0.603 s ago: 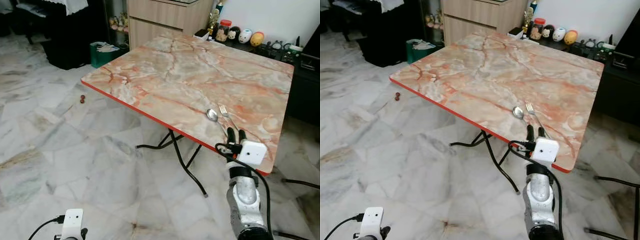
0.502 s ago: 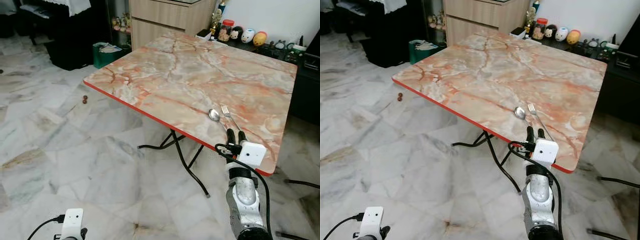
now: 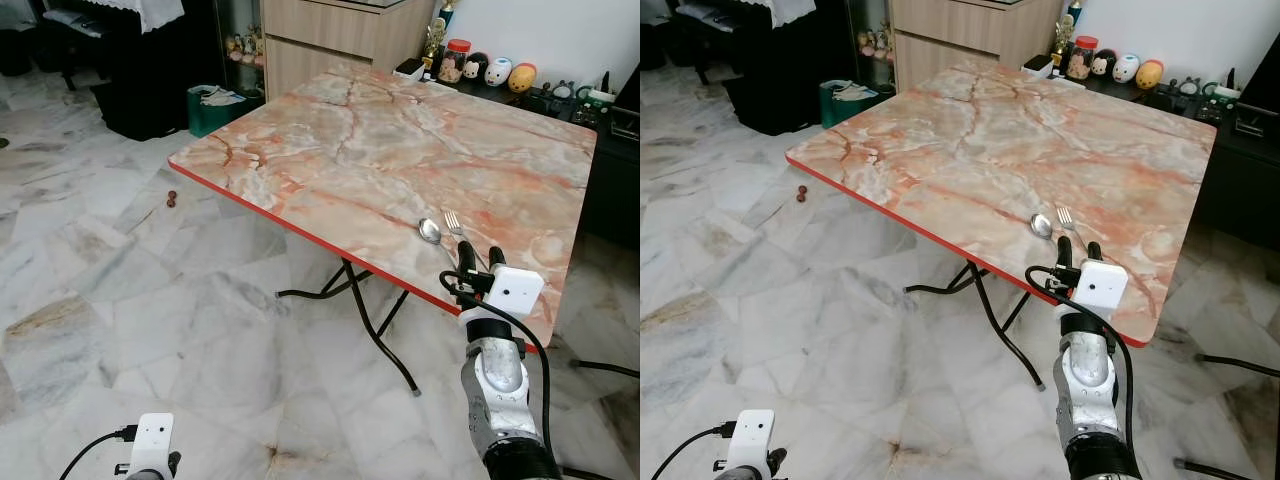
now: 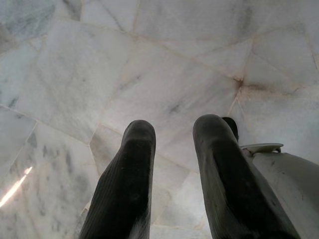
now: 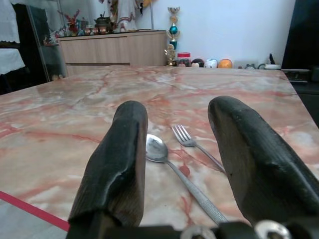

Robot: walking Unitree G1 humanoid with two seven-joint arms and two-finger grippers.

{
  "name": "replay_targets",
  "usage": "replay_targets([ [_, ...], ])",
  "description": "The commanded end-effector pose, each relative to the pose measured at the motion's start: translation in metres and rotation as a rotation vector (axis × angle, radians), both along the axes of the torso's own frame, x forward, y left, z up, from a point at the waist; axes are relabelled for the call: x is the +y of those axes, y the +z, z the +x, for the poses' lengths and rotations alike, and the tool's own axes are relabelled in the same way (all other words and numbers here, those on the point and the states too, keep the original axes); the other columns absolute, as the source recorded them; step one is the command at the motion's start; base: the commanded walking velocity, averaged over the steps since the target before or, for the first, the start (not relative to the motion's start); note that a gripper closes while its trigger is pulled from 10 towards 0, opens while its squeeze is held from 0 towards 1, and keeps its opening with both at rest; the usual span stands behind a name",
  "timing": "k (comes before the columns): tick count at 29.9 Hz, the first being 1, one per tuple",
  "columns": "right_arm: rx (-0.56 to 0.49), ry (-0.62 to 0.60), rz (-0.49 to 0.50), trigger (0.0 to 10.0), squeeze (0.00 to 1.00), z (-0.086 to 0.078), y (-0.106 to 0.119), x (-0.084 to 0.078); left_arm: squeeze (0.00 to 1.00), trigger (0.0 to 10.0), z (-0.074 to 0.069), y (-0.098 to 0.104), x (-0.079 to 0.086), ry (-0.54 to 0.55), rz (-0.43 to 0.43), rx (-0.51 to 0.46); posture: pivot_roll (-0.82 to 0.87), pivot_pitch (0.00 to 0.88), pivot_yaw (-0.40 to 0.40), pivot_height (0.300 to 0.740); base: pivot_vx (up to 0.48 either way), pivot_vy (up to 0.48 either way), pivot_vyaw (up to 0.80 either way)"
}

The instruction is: Setting the table

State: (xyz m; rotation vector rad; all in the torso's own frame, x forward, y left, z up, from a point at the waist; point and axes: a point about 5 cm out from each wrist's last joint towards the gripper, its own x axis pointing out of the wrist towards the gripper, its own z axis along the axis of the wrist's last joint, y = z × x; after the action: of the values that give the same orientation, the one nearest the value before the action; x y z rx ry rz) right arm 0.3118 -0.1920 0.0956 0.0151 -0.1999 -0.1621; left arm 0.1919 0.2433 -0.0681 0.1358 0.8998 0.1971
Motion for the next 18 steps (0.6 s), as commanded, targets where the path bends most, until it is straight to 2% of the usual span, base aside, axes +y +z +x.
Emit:
replay_targets([
  [1,-0.01,0.006,-0.005,10.0,1.0,0.004,0.006,0.001,0.0,10.0,-0.004,-0.003,-0.002,0.021,-0.008,0.007,0.1,0.0,-0.051,0.74,0.0,0.0,0.0],
  [2,-0.007,0.009,-0.004,10.0,0.31,0.006,0.007,0.002,0.0,10.0,-0.005,-0.004,-0.003,0.029,-0.024,0.01,0.1,0.0,-0.05,0.74,0.0,0.0,0.0],
  [3,-0.007,0.009,-0.003,10.0,0.0,0.008,0.008,0.002,0.0,10.0,-0.006,-0.004,-0.004,0.029,-0.031,0.011,0.09,0.0,-0.049,0.74,0.0,0.0,0.0],
  [8,-0.014,0.013,-0.005,10.0,0.0,0.011,0.012,0.001,0.0,10.0,-0.005,-0.004,-0.006,0.047,-0.07,-0.023,0.1,0.0,-0.048,0.74,0.0,0.0,0.0],
  [12,-0.027,-0.003,0.024,10.0,0.0,0.011,0.013,-0.003,0.0,10.0,-0.004,-0.003,-0.006,0.028,-0.057,-0.021,0.1,0.0,-0.041,0.74,0.0,0.0,0.0],
  [18,-0.005,-0.023,0.028,10.0,0.0,0.001,0.002,-0.002,0.0,10.0,0.001,-0.001,-0.006,-0.023,-0.046,-0.024,0.09,0.0,-0.016,0.74,0.0,0.0,0.0],
])
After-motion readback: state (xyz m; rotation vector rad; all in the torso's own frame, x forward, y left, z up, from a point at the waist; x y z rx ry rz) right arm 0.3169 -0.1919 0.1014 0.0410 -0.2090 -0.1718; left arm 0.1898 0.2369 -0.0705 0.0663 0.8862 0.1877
